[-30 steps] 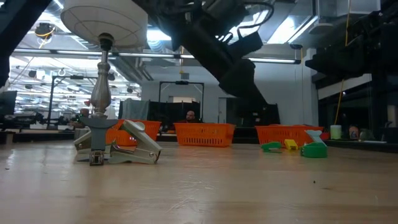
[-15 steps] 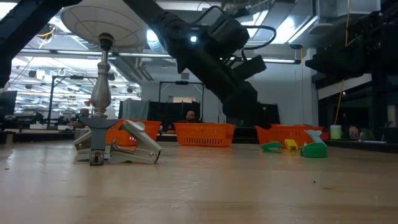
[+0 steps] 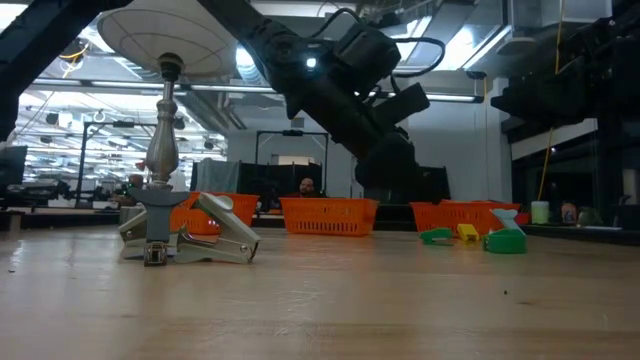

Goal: Pick and place Stapler, Stapler remover, tape
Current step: Put the green stapler into the middle orange bin

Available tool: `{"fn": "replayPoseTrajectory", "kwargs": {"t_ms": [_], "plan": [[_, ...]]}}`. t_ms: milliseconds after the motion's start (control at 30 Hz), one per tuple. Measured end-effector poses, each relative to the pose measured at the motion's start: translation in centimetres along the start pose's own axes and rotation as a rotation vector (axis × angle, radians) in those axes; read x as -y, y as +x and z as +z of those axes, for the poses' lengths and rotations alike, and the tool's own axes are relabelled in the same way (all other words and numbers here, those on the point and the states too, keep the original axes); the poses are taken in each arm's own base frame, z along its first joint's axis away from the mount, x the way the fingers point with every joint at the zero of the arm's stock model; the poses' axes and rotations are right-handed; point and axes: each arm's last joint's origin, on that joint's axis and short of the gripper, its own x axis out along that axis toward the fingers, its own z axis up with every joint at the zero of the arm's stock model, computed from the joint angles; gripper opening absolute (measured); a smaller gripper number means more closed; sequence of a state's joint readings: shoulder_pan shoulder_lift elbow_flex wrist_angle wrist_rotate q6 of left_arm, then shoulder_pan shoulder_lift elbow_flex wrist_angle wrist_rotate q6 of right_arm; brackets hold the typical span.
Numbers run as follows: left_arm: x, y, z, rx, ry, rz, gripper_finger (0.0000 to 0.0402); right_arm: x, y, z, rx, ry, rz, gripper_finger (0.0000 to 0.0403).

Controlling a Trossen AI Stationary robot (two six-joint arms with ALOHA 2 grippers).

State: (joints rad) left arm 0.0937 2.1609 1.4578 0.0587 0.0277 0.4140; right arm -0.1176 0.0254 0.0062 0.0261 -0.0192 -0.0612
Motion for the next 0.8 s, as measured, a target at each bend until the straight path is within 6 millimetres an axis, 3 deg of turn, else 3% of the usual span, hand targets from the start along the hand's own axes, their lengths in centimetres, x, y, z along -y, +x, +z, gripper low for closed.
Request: {"fn": "replayPoseTrajectory", "kwargs": {"t_ms": [633, 800], "plan": [[-1.2, -0.1, 0.0, 0.062, -0.064, -0.011, 0.0143, 0.0, 0.0, 0.0, 0.000, 0.000, 0.000, 0.0188], [-1.3, -0.2, 0.6, 0.038, -0.082, 0.056, 0.0143, 0.0, 0.0, 0.0, 0.000, 0.000, 0.000, 0.0188]]}}
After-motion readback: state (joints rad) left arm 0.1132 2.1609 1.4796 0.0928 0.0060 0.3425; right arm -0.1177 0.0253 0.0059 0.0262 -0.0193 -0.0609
